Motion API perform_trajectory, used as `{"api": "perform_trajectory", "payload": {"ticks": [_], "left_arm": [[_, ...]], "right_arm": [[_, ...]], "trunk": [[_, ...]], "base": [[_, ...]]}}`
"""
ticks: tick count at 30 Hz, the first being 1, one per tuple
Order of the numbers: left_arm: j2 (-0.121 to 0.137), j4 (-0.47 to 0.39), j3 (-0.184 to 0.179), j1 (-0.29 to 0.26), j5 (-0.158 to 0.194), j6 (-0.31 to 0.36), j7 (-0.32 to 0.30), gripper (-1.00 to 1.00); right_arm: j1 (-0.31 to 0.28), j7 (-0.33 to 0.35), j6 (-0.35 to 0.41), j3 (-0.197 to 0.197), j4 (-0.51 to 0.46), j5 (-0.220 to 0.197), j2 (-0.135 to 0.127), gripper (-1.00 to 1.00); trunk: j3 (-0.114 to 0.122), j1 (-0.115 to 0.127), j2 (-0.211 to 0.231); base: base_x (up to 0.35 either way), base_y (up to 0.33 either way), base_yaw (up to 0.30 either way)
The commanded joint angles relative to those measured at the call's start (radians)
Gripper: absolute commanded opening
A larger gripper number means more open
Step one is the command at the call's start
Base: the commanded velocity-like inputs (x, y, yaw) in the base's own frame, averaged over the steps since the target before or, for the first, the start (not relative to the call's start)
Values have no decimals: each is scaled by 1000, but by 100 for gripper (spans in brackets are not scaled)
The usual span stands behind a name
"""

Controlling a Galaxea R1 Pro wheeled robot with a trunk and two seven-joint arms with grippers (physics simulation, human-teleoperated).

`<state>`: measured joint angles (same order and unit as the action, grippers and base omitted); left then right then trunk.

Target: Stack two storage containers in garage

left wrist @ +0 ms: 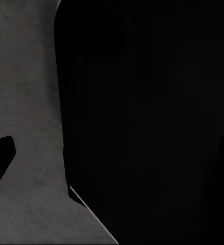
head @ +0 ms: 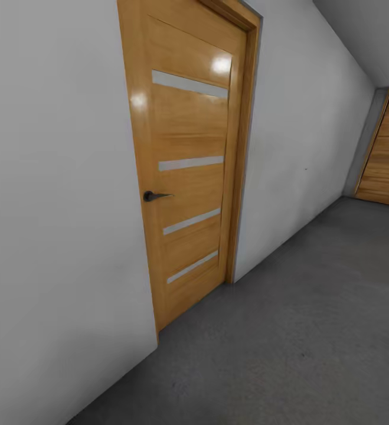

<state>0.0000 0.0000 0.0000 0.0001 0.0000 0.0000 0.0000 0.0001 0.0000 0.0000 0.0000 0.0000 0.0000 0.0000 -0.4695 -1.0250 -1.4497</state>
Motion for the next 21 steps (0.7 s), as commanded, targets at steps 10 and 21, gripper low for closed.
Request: {"api": "perform_trajectory", "payload": {"ticks": [10,21], "left_arm": [[2,-33,4,-2,3,-31,2,100],[-1,-40,5,-2,3,-41,2,100]], "right_arm": [[-2,0,-10,56,0,-22,2,100],[-2,-1,-17,118,0,-83,2,100]], "trunk": [[0,0,0],[0,0,0]], "base": [[0,0,0],[0,0,-60]]}}
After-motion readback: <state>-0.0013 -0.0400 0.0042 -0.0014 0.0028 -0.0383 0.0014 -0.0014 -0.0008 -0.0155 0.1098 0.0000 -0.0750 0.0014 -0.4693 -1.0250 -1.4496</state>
